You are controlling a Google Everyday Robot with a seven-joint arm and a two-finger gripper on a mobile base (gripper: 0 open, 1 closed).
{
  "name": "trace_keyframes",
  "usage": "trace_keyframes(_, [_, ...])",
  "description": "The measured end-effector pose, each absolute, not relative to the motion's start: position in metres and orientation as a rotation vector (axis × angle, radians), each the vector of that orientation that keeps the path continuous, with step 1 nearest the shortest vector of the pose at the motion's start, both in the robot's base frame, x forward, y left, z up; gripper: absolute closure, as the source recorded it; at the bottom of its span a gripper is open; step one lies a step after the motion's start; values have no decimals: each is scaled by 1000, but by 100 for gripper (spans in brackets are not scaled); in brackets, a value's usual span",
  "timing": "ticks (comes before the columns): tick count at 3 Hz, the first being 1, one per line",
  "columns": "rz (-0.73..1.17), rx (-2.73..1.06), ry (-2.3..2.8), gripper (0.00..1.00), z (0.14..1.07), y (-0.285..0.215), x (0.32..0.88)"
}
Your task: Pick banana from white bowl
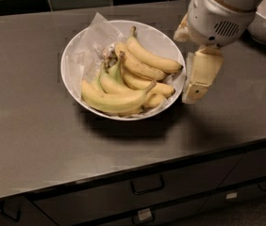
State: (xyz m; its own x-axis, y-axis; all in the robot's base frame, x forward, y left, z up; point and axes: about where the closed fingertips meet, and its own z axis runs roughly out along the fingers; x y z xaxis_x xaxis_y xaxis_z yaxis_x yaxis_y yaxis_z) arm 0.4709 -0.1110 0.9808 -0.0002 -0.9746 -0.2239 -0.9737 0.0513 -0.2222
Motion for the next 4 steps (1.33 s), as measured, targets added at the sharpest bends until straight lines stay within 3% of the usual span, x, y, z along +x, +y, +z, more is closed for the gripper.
trace_keyframes(1, [37,-1958,2028,29,976,-99,463])
trace_keyframes(4, [144,-2106,1925,29,966,-35,482])
